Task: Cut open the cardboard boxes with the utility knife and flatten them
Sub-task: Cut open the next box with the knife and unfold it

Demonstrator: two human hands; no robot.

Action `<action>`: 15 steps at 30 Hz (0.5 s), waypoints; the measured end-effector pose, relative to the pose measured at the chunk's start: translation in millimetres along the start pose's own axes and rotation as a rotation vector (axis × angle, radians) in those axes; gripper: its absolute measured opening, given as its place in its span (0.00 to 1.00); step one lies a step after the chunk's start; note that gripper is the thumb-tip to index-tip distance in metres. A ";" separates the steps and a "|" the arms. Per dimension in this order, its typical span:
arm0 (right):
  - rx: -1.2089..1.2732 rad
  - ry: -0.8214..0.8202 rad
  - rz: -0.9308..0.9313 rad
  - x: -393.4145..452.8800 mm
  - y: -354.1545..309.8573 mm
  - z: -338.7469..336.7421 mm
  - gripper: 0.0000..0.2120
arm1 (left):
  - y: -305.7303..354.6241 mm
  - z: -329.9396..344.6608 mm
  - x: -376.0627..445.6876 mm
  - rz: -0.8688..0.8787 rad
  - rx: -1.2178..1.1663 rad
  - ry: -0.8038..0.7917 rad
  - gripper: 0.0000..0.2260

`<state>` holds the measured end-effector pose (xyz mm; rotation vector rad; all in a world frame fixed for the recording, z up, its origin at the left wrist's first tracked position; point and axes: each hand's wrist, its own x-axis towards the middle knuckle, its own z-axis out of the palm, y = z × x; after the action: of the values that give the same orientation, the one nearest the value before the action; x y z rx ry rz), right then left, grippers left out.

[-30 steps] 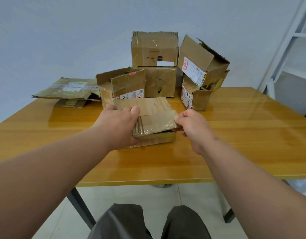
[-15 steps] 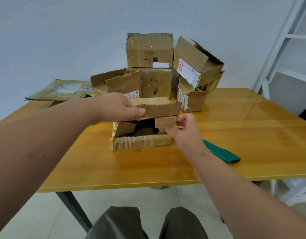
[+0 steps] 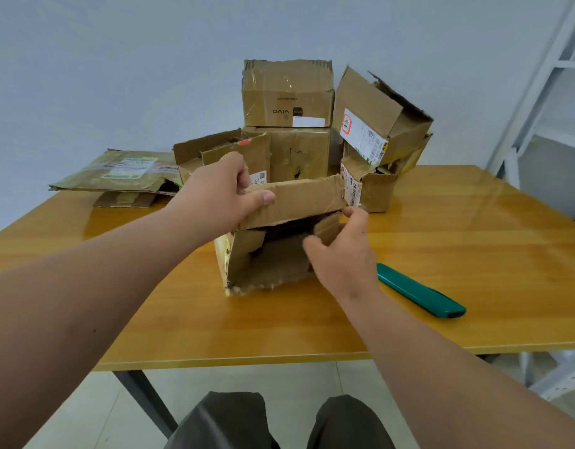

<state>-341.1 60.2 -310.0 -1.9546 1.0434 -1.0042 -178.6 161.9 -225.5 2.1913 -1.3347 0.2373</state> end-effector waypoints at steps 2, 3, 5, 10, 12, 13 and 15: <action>0.052 -0.009 -0.003 1.3 5.8 -7.6 0.22 | -2.1 4.1 -3.5 0.019 -0.008 0.063 0.16; 0.075 -0.001 -0.006 2.5 8.3 -10.8 0.19 | -2.4 5.6 -5.0 0.027 -0.017 0.079 0.15; 0.120 0.002 0.004 4.5 11.4 -15.6 0.14 | -3.3 7.4 -7.6 0.049 -0.035 0.097 0.13; 0.220 -0.026 0.052 6.9 14.2 -19.2 0.06 | -9.0 8.5 -16.6 0.227 0.172 0.202 0.08; 0.325 -0.018 0.144 10.1 15.9 -21.8 0.06 | -12.8 10.9 -19.5 0.284 0.301 0.186 0.13; 0.379 -0.019 0.195 11.3 16.6 -23.5 0.07 | -14.7 13.9 -21.3 0.268 0.372 0.154 0.20; 0.469 -0.037 0.271 12.6 15.1 -26.0 0.09 | -15.8 22.1 -25.1 0.178 0.461 0.096 0.33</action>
<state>-363.9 37.1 -306.9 -1.4070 0.9219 -0.9540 -180.3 174.6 -260.2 2.3850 -1.5389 0.7761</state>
